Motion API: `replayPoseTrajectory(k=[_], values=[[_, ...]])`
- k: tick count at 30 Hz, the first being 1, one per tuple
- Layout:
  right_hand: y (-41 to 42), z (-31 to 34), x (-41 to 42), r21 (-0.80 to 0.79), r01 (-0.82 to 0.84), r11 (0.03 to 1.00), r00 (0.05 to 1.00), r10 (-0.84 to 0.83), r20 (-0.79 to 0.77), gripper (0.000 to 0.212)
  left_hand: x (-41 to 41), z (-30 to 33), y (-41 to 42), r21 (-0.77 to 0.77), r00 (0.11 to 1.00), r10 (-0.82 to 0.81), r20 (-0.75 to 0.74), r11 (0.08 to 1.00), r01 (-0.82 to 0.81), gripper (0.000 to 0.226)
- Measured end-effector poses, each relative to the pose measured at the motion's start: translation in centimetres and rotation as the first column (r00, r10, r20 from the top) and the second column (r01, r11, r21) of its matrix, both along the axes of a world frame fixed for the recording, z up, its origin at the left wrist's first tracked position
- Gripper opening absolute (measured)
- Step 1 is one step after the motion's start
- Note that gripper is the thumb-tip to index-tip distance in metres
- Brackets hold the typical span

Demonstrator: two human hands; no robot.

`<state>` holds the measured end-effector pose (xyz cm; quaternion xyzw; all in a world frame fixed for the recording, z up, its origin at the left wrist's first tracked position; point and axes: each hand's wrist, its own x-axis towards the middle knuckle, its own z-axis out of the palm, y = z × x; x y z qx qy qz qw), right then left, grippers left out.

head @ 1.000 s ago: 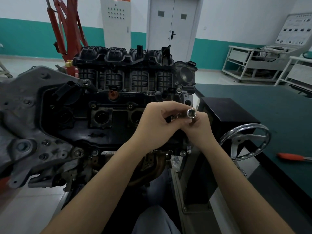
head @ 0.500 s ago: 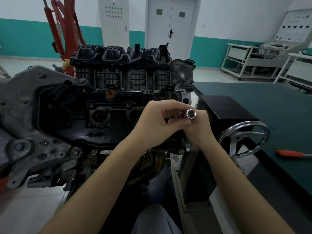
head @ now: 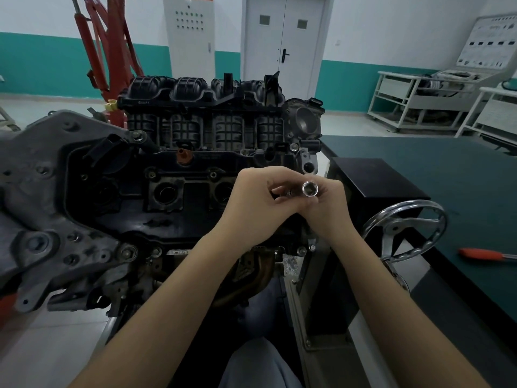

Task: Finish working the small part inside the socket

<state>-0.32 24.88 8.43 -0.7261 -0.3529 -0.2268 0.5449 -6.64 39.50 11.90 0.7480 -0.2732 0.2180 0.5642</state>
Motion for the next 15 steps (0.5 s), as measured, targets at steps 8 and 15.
replayPoseTrajectory(k=[8,15], values=[[0.15,-0.04,0.03,-0.036,-0.038,0.999,0.999,0.038,-0.004,0.033,-0.24,0.34,0.46,-0.002,0.994,-0.107,-0.033,0.994,0.107,0.027],[0.19,-0.39,0.05,0.0,-0.038,0.999,0.999,0.038,-0.025,0.037,-0.05,0.6,0.56,0.029,0.999,-0.049,-0.003,0.998,0.049,0.024]])
